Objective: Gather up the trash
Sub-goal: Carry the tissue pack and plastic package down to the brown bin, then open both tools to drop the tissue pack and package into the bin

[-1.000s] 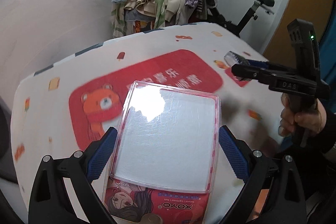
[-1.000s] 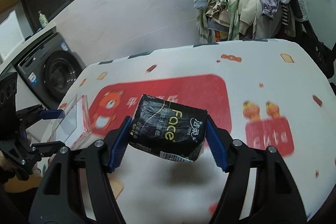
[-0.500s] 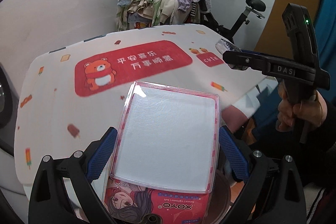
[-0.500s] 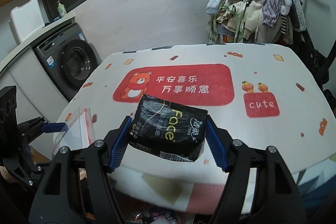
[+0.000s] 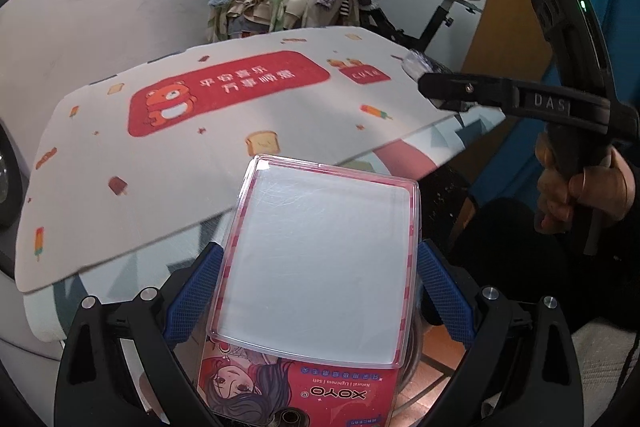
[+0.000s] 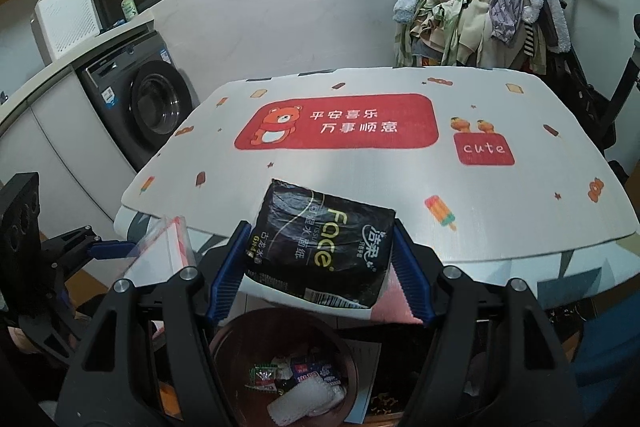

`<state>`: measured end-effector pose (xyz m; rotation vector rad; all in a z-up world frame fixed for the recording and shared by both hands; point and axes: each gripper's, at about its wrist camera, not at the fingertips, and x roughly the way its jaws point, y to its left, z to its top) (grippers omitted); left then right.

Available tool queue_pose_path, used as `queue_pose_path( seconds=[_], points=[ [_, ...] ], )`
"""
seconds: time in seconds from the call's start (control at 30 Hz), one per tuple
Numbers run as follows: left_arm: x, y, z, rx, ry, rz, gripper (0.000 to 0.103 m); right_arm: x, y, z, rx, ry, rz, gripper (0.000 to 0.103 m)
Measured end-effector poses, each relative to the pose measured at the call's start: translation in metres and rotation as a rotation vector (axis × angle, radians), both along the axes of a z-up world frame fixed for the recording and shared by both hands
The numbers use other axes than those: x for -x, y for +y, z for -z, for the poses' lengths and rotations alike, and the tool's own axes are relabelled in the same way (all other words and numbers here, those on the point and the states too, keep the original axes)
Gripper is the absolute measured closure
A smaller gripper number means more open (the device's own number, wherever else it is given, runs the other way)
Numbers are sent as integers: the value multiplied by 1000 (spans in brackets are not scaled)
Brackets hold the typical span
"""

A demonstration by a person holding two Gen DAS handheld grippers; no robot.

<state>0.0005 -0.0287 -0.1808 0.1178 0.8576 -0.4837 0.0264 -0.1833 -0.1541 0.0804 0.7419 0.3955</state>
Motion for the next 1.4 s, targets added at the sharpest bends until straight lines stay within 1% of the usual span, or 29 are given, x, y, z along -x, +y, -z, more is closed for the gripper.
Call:
queue_pose_path(
  seconds=[0.3,0.6,0.67,0.77,0.87,0.93,1.07,1.2,1.4],
  points=[
    [16,-20,34,-47,36,49,9,14,-5,22,0,31,-2,34],
    [6,-26,66,-58,91,64,9,20,-9,41,1,67,8,34],
    [4,-27,73,-59,107,72,7,20,-8,45,1,74,10,34],
    [3,-27,77,-74,107,70,6,19,-6,50,-5,88,10,34],
    [4,-22,73,-69,92,53,6,19,-2,54,5,92,2,34],
    [5,-16,65,-63,65,29,6,18,2,58,8,102,-1,34],
    [17,3,41,-60,-41,-34,6,19,11,70,14,135,-24,34],
    [32,26,22,-56,-119,-95,6,24,29,81,44,157,-68,34],
    [45,54,11,3,-161,-168,6,33,52,93,80,168,-124,34]
  ],
)
